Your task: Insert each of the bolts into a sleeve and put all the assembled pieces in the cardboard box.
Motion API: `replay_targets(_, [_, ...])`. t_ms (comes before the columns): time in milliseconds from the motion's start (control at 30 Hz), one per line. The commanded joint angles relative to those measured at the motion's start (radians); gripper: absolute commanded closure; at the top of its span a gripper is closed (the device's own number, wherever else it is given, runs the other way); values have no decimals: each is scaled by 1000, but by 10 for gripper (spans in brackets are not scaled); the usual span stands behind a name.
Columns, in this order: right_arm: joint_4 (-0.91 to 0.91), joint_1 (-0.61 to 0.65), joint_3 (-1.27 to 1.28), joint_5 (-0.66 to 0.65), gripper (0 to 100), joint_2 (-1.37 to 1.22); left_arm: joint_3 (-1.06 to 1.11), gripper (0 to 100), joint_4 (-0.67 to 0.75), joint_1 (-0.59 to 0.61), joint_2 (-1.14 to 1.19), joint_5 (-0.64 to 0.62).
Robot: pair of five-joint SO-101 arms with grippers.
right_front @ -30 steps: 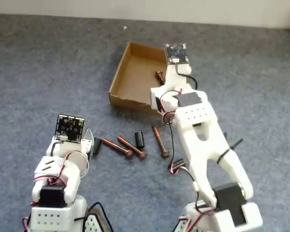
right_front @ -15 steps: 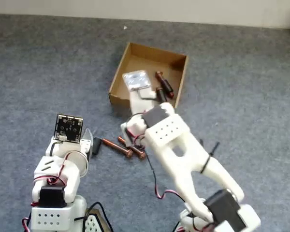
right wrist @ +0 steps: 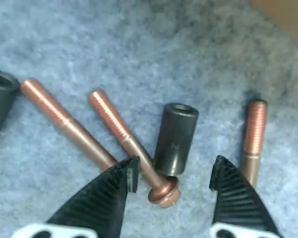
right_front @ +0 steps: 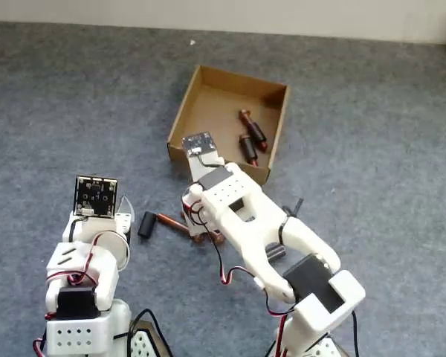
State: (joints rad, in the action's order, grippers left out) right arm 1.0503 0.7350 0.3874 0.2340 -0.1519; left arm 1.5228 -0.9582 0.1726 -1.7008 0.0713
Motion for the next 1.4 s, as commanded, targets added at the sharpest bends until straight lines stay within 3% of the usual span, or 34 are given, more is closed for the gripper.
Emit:
replay_targets(0, [-67, -47, -24, -3, 782, -64, -5, 870, 23, 13, -5, -8])
replay_targets(200, [-120, -48, -24, -3, 900, -90, -5, 870, 21, 13, -5, -8])
replay_targets(400, [-153, -88, -21, -3, 911, -94, -5, 870, 20, 13, -5, -8])
replay_targets(933, [-148, -137, -90, 6, 906, -88, -5, 870, 20, 13, -5, -8])
replay_targets(1133, [-148, -153, -114, 6, 785, -94, -5, 870, 20, 13, -5, -8])
replay_targets(1367, [-182, -154, -117, 6, 783, -96, -5, 870, 23, 13, -5, -8])
